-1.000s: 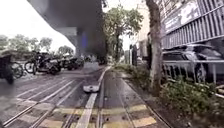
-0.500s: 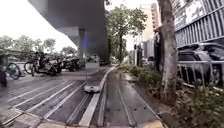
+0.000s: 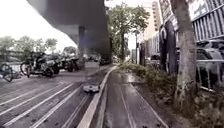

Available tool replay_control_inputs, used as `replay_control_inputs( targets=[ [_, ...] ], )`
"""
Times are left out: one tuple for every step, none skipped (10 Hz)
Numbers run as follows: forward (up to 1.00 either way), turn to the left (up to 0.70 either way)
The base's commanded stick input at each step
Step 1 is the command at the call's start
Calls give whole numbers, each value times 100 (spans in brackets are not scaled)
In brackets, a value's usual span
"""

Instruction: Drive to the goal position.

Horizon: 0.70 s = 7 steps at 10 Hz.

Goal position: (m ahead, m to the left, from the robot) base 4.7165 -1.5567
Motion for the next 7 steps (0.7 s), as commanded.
replay_control_inputs(
  targets=[
    [69,1],
    [69,1],
    [69,1],
    [69,1],
    [69,1],
    [69,1],
    [69,6]
  ],
)
